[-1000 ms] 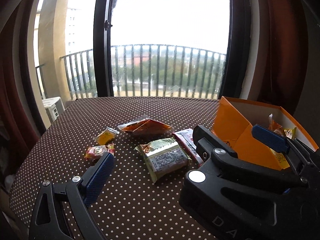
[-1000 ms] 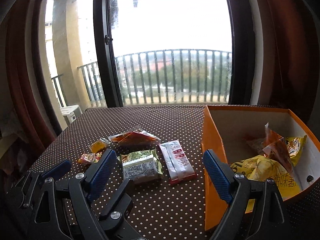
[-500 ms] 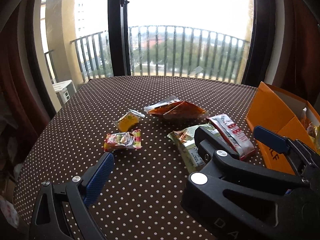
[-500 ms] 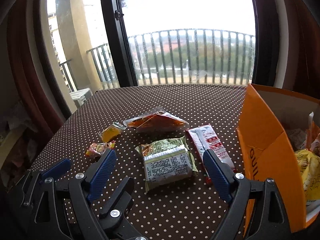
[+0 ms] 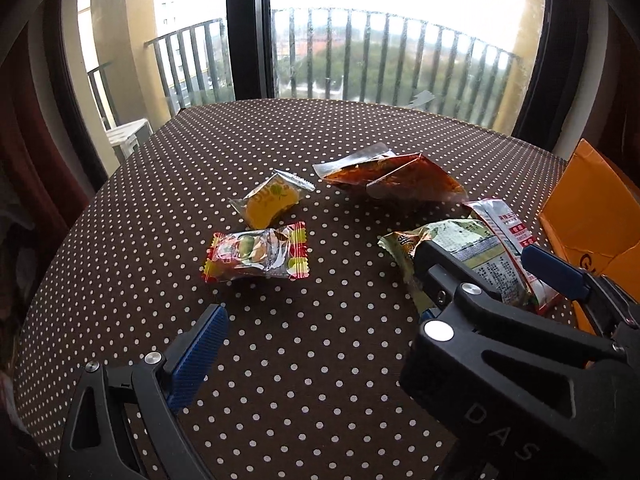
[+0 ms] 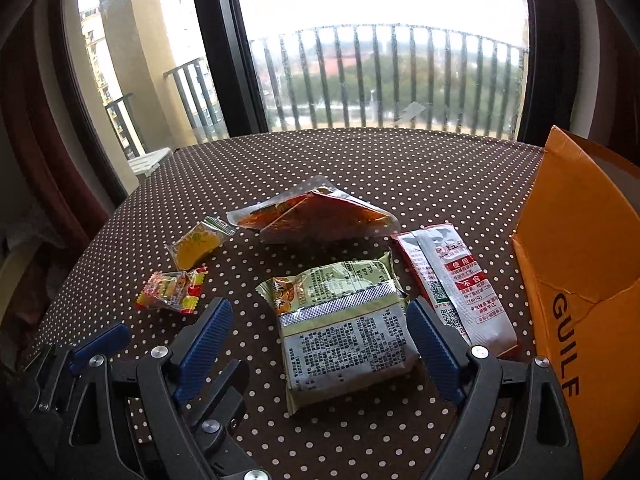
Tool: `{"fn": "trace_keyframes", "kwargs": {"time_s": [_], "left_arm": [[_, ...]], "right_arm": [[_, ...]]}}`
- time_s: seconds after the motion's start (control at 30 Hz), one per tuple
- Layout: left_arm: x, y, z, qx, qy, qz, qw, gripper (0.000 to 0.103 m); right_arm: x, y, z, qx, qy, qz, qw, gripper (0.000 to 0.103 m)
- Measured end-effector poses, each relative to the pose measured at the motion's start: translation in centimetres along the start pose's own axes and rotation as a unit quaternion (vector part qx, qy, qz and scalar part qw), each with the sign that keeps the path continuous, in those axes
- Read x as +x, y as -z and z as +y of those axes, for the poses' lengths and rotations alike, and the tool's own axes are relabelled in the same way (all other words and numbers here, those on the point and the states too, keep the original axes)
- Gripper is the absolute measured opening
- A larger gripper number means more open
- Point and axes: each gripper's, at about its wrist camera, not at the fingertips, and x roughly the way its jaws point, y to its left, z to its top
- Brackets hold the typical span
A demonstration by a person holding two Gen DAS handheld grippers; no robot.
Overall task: Organize snacks
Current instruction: 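Reach the right tool to the green-and-white noodle pack and close on it, then grasp the gummy candy pack with the left tool while the right tool holds the noodle pack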
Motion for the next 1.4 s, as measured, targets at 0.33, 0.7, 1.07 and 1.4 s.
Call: {"fn": "trace_keyframes", "kwargs": {"time_s": [0.33,0.7,1.07,1.4], "left_arm": [[2.7,0.2,-0.2,0.001,-0.019,0.029,0.9994,0.097],[2.1,0.5,-0.3,0.016,-0.051,0.012,0.9985,0.097],[1.7,-2.1,1.2,0.032,-0.052,-0.01,0.9981,0.097],[4.0,-4.4,1.9,0.006,-0.037,-0.001,0.9993,0.097]], "right_arm": [[2.2,0.5,-0.6,-0.007,0.028,0.03,0.999,0.091],[2.9,0.3,-1.0,-0.017,0.02,0.056,0.998,0.087],[1.2,-1.2,0.2,-0.004,-0.02,0.037,0.999,0.081],[1.0,-3.0,0.6,0.009,-0.018,0.02,1.0,0.08]]}}
